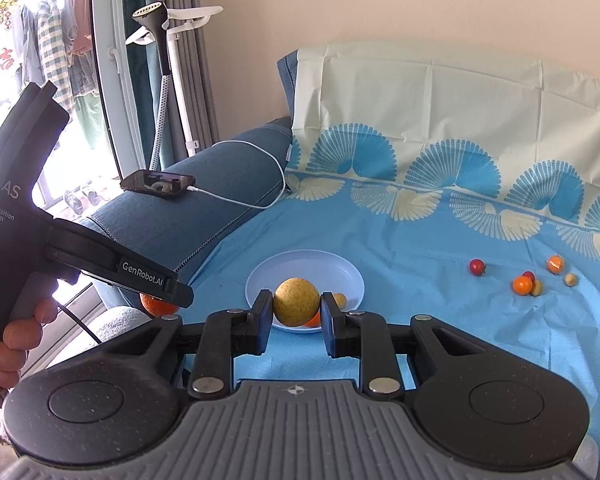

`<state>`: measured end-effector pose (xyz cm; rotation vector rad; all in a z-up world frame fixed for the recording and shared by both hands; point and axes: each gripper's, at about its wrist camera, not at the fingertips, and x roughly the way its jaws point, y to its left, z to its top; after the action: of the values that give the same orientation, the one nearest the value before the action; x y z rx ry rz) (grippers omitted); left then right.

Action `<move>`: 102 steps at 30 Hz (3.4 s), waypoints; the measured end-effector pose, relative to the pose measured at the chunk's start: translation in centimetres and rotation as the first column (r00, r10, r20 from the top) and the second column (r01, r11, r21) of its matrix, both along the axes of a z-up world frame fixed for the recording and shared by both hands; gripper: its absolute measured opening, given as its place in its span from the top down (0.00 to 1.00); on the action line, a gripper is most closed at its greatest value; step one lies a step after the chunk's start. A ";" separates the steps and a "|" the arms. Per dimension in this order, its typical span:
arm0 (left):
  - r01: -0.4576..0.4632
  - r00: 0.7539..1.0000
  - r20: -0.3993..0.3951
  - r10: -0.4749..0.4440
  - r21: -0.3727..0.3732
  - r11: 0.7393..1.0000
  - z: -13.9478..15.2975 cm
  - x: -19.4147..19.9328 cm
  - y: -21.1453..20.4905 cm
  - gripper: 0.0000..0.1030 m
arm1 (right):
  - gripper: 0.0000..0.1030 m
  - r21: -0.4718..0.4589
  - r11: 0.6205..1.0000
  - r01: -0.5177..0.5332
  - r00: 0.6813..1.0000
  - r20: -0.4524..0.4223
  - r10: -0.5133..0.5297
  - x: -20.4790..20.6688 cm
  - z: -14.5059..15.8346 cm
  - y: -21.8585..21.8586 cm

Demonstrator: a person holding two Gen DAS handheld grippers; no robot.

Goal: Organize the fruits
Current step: 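Carry the orange and the yellow fruit in both tools over the plate, then open the left tool over the plate while the right tool releases the yellow fruit, then lift both open tools away from the plate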

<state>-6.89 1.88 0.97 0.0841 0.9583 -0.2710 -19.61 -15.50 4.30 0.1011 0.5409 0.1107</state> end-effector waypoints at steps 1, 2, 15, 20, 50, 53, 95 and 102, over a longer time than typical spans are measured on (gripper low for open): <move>0.000 1.000 -0.004 0.000 0.002 1.000 -0.1 0.2 -0.1 0.61 | 0.74 0.001 1.000 0.000 1.000 -0.004 0.000 0.2 -0.1 0.0; 0.000 1.000 -0.008 0.000 0.003 1.000 -0.3 0.5 -0.1 0.61 | 0.74 0.001 1.000 0.002 1.000 -0.008 -0.002 0.3 -0.2 0.1; -0.001 0.998 -0.058 0.003 0.028 1.000 -2.3 4.6 -1.4 0.61 | 0.74 0.013 1.000 0.024 0.996 -0.082 -0.023 3.6 -2.4 -0.8; -0.008 0.998 -0.067 0.011 0.039 0.999 -2.8 7.2 -2.0 0.61 | 0.74 0.021 0.999 0.029 0.992 -0.120 -0.027 6.1 -3.5 -1.4; -0.014 0.983 -0.180 0.045 0.168 0.986 -13.8 22.5 -6.3 0.61 | 0.74 -0.050 0.997 -0.059 0.954 -0.297 0.042 23.8 -14.2 -0.5; -0.011 0.982 -0.183 0.043 0.173 0.985 -14.3 22.8 -6.2 0.60 | 0.74 -0.054 0.996 -0.069 0.950 -0.308 0.049 24.5 -14.7 -0.3; -0.044 0.988 0.153 0.023 0.130 0.991 -0.4 -1.1 -1.3 0.00 | 0.01 -0.099 0.989 0.112 0.993 0.033 -0.109 1.9 -1.5 1.2; -0.055 0.982 0.187 0.033 0.118 0.991 0.6 -2.0 -0.8 0.00 | 0.01 -0.106 0.987 0.124 0.990 0.078 -0.116 0.6 -0.7 1.3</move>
<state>-8.90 1.09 1.58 0.1975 0.7902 -0.1598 -19.03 -14.23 3.62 0.0216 0.4668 -0.0334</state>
